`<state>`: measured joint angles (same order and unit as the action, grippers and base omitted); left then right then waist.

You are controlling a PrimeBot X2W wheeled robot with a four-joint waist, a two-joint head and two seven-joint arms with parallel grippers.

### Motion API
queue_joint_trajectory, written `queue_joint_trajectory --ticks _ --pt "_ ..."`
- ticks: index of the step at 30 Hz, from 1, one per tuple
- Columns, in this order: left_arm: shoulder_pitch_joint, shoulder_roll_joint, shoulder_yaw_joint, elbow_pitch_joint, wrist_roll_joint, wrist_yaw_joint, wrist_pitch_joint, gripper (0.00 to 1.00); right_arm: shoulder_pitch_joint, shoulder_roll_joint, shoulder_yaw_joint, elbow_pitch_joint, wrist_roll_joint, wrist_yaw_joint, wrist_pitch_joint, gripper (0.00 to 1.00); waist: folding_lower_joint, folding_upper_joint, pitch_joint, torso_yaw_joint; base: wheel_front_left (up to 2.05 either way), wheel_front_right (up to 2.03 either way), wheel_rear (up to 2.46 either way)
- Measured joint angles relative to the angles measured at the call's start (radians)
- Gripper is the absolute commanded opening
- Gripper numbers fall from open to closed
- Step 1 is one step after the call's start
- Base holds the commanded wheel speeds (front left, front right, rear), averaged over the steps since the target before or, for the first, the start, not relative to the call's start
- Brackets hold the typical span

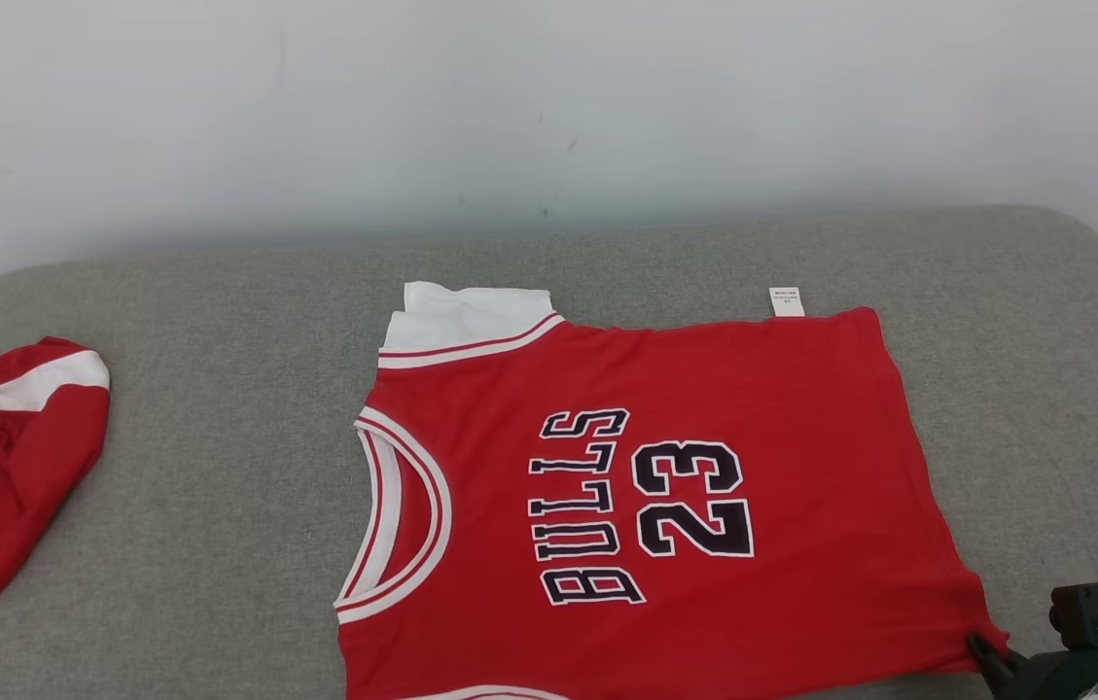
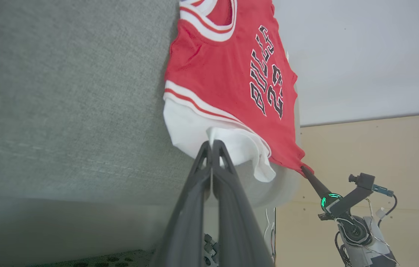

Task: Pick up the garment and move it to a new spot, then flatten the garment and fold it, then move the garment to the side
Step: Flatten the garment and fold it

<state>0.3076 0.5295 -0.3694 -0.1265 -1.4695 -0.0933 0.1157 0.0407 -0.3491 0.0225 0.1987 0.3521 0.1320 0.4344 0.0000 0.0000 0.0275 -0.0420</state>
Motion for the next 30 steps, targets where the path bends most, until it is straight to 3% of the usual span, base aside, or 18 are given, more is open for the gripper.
queue_joint_trajectory --ticks 9,15,25,30 --pt "-0.249 -0.096 -0.036 0.097 0.215 -0.029 -0.143 0.00 -0.049 0.005 0.046 -0.039 0.023 0.000 -0.058 0.00 0.0000 0.0000 0.014 -0.010 0.00 0.00 0.00" --pt "-0.425 -0.176 -0.070 0.215 0.371 -0.015 -0.236 0.00 -0.106 0.019 0.046 -0.035 0.020 0.000 -0.112 0.00 0.0001 0.0000 0.043 -0.014 0.00 0.00 0.00" --pt "-0.631 -0.242 -0.107 0.351 0.541 0.018 -0.323 0.00 -0.195 0.040 0.037 0.012 0.000 0.000 -0.202 0.00 0.0002 0.0001 0.117 -0.017 0.00 0.00 0.00" --pt "-0.702 -0.249 -0.111 0.395 0.565 0.022 -0.327 0.00 -0.216 0.055 0.014 0.040 -0.018 0.000 -0.238 0.00 0.0002 0.0001 0.141 -0.015 0.00 0.00 0.00"
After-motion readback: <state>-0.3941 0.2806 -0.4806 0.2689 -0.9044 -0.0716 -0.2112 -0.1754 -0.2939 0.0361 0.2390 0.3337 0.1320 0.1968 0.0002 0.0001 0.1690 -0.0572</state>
